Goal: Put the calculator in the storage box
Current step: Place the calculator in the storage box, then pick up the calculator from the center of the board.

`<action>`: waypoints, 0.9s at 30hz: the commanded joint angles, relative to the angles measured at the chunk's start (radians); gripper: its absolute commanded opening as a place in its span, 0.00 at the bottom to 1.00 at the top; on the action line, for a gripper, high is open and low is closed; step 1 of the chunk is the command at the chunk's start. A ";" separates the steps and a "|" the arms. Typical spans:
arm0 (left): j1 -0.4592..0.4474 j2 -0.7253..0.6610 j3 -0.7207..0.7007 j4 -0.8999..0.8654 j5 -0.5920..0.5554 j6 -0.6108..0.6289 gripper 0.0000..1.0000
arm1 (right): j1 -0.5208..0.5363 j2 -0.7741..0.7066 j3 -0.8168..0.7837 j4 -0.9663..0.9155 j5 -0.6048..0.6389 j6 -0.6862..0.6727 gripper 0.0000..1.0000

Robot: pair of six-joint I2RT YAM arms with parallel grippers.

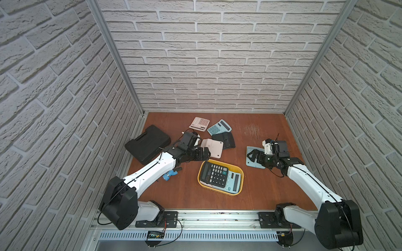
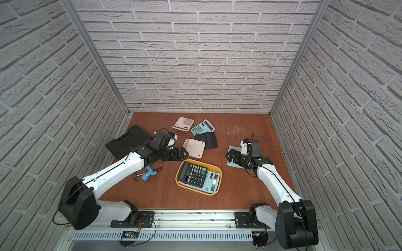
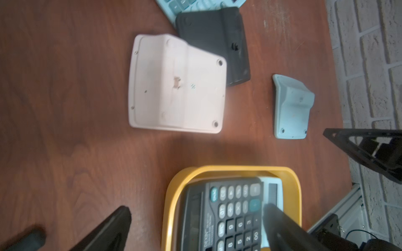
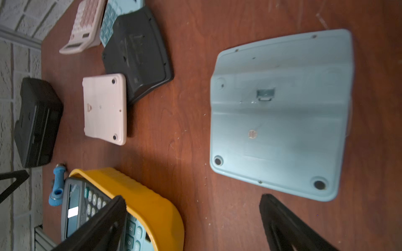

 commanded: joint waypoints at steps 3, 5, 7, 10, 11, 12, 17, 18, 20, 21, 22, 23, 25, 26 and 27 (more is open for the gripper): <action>-0.038 0.157 0.180 0.050 0.017 0.043 0.98 | -0.154 0.041 -0.042 0.112 -0.095 0.071 0.99; -0.051 0.227 0.250 0.062 0.035 0.046 0.98 | -0.199 0.077 -0.050 0.155 -0.125 0.091 0.99; -0.060 0.291 0.313 0.075 0.049 0.048 0.98 | -0.221 0.111 -0.048 0.183 -0.140 0.100 0.99; -0.074 0.388 0.399 0.095 0.068 0.051 0.98 | -0.234 0.164 -0.027 0.195 -0.140 0.093 0.99; -0.079 0.424 0.428 0.101 0.074 0.048 0.98 | -0.238 0.179 -0.021 0.194 -0.134 0.090 0.99; -0.080 0.454 0.449 0.109 0.086 0.046 0.98 | -0.244 0.191 -0.020 0.196 -0.132 0.087 0.99; -0.096 0.614 0.574 0.139 0.144 0.018 0.98 | -0.265 0.247 -0.021 0.228 -0.122 0.082 0.99; -0.100 0.638 0.597 0.142 0.150 0.016 0.98 | -0.266 0.259 -0.020 0.236 -0.124 0.082 0.99; -0.111 0.692 0.652 0.142 0.164 0.007 0.98 | -0.268 0.291 -0.024 0.261 -0.139 0.088 0.99; -0.116 0.714 0.672 0.141 0.171 0.002 0.98 | -0.268 0.306 -0.024 0.271 -0.146 0.092 0.99; -0.122 0.741 0.700 0.139 0.177 -0.003 0.98 | -0.268 0.322 -0.023 0.286 -0.156 0.097 1.00; -0.128 0.764 0.727 0.136 0.184 -0.007 0.98 | -0.268 0.342 -0.023 0.302 -0.171 0.104 0.99; -0.138 0.812 0.781 0.117 0.188 -0.009 0.98 | -0.269 0.382 -0.021 0.337 -0.203 0.124 1.00; -0.143 0.836 0.808 0.107 0.188 -0.011 0.97 | -0.268 0.402 -0.017 0.355 -0.226 0.133 1.00; -0.146 0.855 0.828 0.099 0.188 -0.012 0.96 | -0.268 0.421 -0.014 0.372 -0.246 0.142 1.00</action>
